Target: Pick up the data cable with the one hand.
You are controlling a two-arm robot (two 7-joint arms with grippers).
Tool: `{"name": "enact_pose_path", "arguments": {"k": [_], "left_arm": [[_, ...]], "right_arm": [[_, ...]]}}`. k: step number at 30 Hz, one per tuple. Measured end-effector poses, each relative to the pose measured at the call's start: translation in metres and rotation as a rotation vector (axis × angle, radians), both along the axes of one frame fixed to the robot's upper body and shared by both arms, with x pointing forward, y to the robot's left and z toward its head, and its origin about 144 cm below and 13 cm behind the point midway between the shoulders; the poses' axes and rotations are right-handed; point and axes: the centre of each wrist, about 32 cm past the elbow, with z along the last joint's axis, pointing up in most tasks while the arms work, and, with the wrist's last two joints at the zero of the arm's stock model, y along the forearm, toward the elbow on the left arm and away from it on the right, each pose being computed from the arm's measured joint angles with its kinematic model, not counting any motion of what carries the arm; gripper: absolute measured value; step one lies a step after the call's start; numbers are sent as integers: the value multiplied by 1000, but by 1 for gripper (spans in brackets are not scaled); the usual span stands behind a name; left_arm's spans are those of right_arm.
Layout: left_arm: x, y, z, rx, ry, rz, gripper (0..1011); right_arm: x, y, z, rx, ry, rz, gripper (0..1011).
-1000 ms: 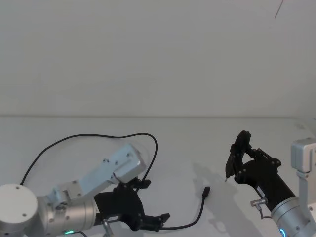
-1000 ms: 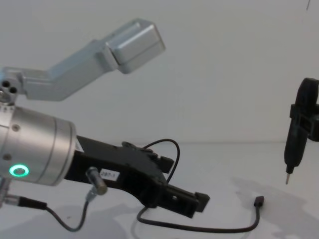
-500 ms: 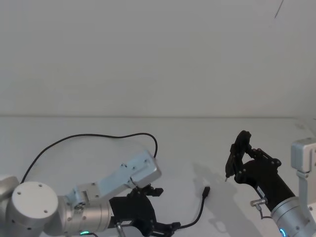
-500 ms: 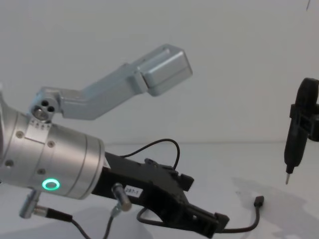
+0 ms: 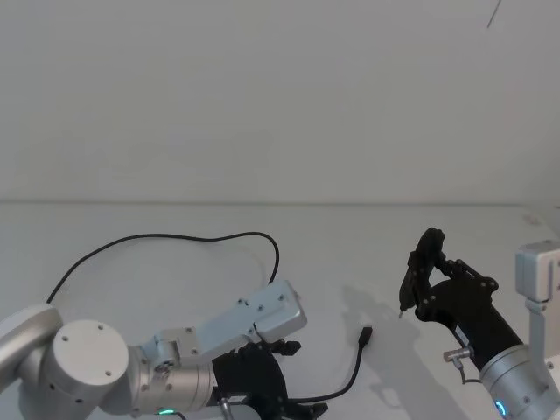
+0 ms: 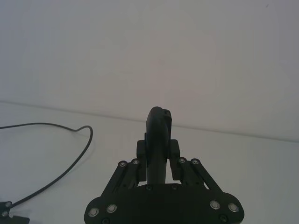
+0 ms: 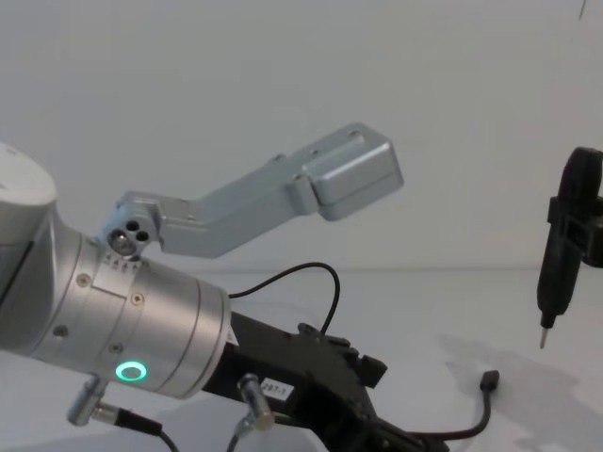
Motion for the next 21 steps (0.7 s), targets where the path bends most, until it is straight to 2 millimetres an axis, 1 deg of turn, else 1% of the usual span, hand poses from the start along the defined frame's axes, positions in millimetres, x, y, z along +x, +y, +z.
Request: {"name": "enact_pose_path", "arguments": {"k": [3,5,6,7,9,10,13,14,15,17,20,21], "left_arm": [[1,-2,-1,10,-4,-4,956],[1,-3,-2,16,-6,-7,906],[2,-4,-2,19,-7,-9,906],[2,-4,-2,21,-7,-10,865],[2,-5,-3,24,-8,-12,823],[2,-6,-3,27,-9,-13,773],[2,-6,-3,30,-10,-15,714],[2,-7,-4,32,-11,-16,658],[2,-7,-4,33,-11,-17,634],[3,-7,-4,35,-11,-18,553],[3,-8,-4,37,-12,-19,492],[3,-8,-4,38,-13,-19,430]], "right_arm": [[0,0,0,0,0,0,279],[0,0,0,0,0,0,279],[0,0,0,0,0,0,279],[0,0,0,0,0,0,279],[0,0,0,0,0,0,279],[0,0,0,0,0,0,279],[0,0,0,0,0,0,279],[0,0,0,0,0,0,279],[0,0,0,0,0,0,279],[0,0,0,0,0,0,279],[0,0,0,0,0,0,279],[0,0,0,0,0,0,279]]}}
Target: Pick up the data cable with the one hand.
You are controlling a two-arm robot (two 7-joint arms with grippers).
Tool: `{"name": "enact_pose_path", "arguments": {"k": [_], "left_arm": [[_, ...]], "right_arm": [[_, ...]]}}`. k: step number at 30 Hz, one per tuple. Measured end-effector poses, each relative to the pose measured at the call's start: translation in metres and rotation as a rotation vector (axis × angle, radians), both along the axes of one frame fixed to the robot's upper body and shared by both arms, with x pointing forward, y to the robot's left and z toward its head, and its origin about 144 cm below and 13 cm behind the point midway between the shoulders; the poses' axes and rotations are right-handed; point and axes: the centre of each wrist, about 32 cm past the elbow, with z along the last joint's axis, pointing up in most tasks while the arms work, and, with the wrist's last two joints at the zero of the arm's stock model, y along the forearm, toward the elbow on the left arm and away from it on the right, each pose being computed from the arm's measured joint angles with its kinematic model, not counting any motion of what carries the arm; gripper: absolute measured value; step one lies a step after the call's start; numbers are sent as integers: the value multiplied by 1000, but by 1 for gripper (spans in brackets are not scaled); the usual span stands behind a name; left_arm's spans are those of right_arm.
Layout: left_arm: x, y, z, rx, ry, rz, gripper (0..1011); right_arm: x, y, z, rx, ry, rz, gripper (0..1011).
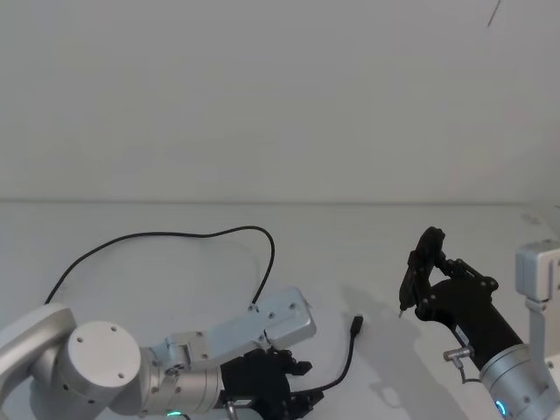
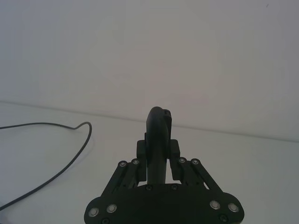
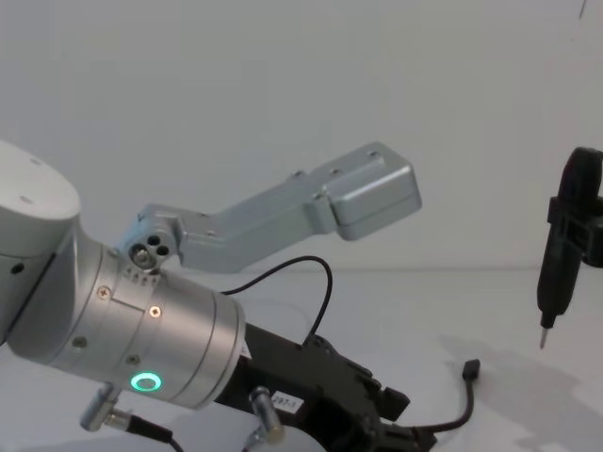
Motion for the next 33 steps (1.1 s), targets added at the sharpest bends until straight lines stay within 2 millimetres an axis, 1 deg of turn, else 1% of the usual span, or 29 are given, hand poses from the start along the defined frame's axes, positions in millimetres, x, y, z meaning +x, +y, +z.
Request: {"name": "enact_pose_path", "arguments": {"k": [1,7,8,10,11,13,22,27,30,33], "left_arm": [[0,0,0,0,0,0,411],[0,-1,0,3,-1,-2,214],[0,-1,0,4,-1,-2,199],[0,-1,0,4,-2,-2,102],[0,-1,-1,5,-2,-3,102],[0,-1,-1,5,-2,-3,55],[0,-1,-1,6,-8,-6,44],[-1,4,0,3,-34,-26,44],[-2,7,1,0,-52,-39,44],[-4,16,5,-2,-86,-55,44]], "right_arm": [[0,0,0,0,0,0,279],[0,0,0,0,0,0,279],[0,0,0,0,0,0,279],[0,0,0,0,0,0,279],[0,0,0,0,0,0,279],[0,0,0,0,0,0,279],[0,0,0,0,0,0,279],[1,-3,3,-1,-4,5,279],[2,-7,10,1,-9,10,279],[2,-11,18,6,-11,17,279]]}}
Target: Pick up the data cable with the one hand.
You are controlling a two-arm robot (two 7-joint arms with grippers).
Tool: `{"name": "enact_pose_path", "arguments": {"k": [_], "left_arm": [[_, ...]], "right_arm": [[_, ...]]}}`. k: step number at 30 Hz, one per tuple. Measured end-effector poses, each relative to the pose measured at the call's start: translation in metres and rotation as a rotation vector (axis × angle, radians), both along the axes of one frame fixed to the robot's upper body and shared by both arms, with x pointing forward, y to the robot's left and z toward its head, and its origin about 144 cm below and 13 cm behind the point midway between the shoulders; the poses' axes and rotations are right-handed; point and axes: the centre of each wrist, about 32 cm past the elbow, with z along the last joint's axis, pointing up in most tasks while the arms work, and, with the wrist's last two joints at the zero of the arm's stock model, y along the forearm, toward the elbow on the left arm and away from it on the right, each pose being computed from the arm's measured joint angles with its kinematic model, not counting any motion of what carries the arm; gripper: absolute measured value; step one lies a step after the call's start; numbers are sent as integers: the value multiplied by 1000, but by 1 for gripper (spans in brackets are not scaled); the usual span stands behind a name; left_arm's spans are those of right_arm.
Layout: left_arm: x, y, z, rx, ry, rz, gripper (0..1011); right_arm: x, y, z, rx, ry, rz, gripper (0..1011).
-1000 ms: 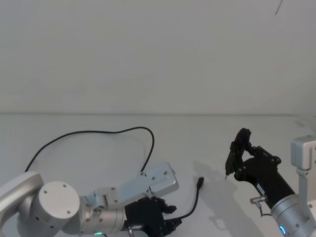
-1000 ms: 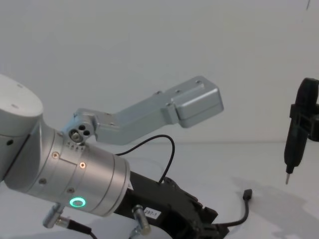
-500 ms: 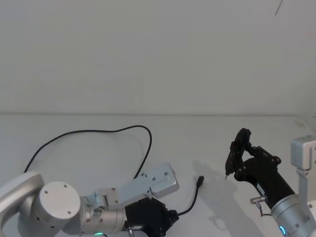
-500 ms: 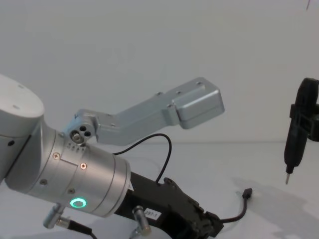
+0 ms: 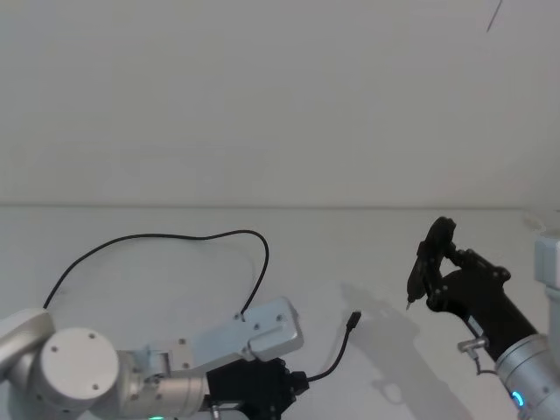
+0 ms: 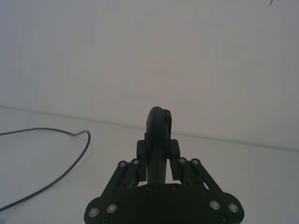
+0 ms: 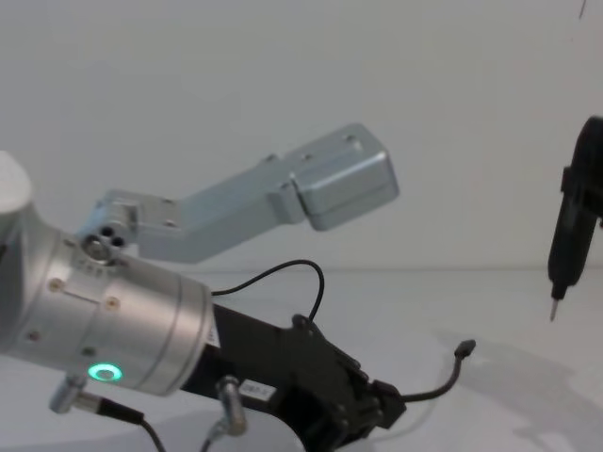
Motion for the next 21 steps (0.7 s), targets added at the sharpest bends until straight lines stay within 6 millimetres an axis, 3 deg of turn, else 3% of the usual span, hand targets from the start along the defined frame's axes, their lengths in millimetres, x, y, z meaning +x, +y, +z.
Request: {"name": "enact_pose_path", "arguments": {"k": [9,21], "left_arm": [[-8,20,10,-2,-81,-30,44],[-13,31,19,9,-152,-93,44]], "right_arm": [[-1,-11,29,30,-8,25,279],[-3,-17,50,85,13,62,279]]}}
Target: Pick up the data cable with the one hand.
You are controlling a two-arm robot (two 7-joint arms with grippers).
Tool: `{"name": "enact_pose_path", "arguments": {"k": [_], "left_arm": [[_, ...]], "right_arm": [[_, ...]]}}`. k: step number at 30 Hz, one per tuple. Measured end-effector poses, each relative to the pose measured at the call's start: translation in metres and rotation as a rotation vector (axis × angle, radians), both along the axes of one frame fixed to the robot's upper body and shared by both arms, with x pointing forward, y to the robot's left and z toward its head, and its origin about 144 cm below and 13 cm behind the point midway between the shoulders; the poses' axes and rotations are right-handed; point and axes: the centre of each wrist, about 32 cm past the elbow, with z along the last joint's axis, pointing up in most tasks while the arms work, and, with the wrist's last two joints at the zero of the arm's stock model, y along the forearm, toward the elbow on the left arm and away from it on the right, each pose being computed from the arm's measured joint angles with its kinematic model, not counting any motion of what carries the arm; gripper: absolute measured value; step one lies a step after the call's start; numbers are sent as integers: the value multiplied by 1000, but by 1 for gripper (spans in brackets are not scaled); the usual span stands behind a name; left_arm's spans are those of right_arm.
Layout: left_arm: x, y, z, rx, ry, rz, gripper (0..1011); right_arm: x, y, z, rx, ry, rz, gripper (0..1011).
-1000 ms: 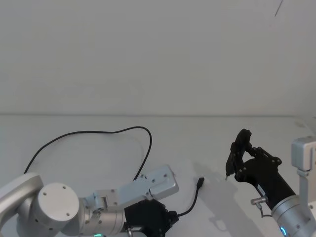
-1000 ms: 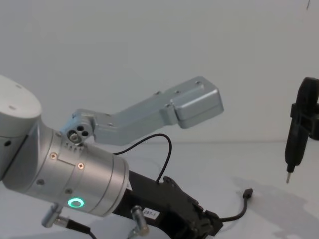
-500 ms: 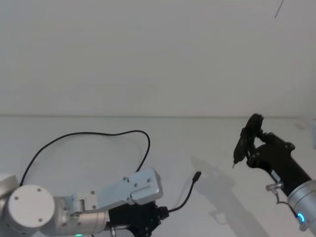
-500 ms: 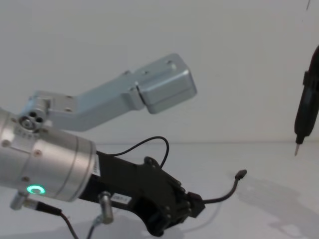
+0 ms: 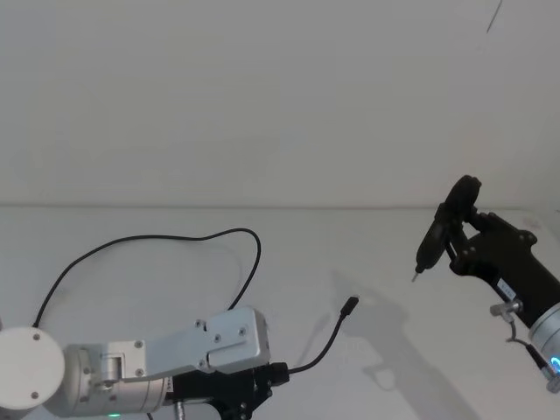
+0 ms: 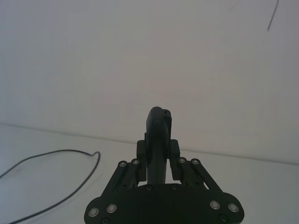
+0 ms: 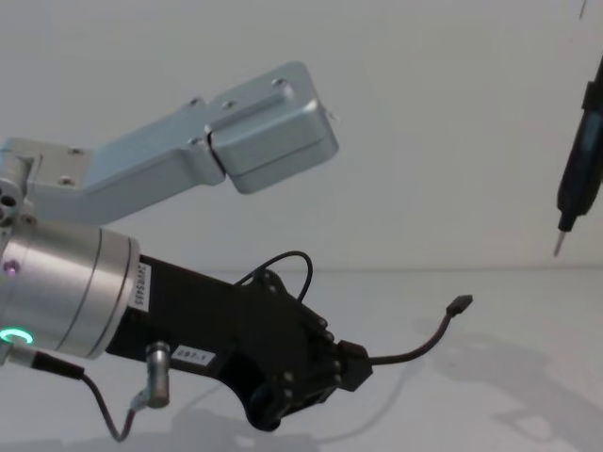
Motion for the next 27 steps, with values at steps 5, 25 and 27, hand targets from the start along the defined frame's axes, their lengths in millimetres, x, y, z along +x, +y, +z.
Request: {"name": "enact_pose_path", "arguments": {"k": [5,25,27], "left_arm": [[0,-2,1,6,-13,-25,44],[5,-10,2,19,-36,-83,44],[5,-11,2,20,-37,-85,44]], "right_arm": [[0,1,7,23,6,33,279],[6,4,10,11,55,102,279],[6,4,9,5,60,99,279]]}}
